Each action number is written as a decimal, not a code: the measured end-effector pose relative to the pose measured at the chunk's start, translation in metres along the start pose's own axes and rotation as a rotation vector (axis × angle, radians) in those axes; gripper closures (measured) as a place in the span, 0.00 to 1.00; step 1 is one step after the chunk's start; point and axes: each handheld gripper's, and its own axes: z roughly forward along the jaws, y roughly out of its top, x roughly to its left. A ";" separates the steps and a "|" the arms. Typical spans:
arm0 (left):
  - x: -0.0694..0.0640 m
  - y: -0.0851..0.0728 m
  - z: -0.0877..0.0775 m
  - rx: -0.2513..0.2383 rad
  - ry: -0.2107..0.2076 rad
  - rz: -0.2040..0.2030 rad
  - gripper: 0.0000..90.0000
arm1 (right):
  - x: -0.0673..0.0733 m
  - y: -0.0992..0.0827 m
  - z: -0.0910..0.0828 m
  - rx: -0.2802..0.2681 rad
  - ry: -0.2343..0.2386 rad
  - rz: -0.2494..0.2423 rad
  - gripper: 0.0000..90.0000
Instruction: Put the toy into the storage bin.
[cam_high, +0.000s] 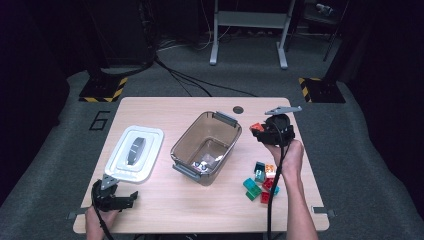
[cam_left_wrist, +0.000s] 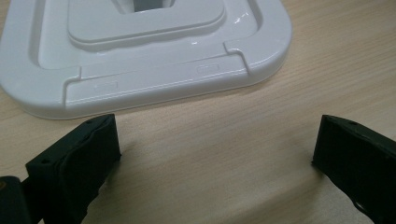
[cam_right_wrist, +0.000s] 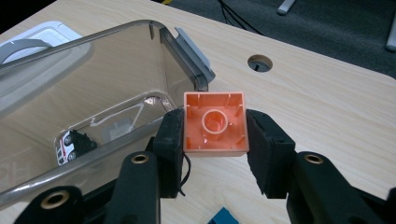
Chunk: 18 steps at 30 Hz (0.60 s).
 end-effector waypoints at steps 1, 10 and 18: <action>0.000 0.000 0.000 0.000 0.000 0.001 0.00 | 0.000 0.001 0.002 0.003 0.003 -0.010 0.65; 0.000 0.000 0.000 0.000 0.000 0.001 0.00 | 0.011 0.016 0.019 0.016 0.025 -0.017 0.65; 0.000 0.000 0.000 0.002 0.000 0.000 0.00 | 0.020 0.024 0.041 0.039 0.039 -0.050 0.65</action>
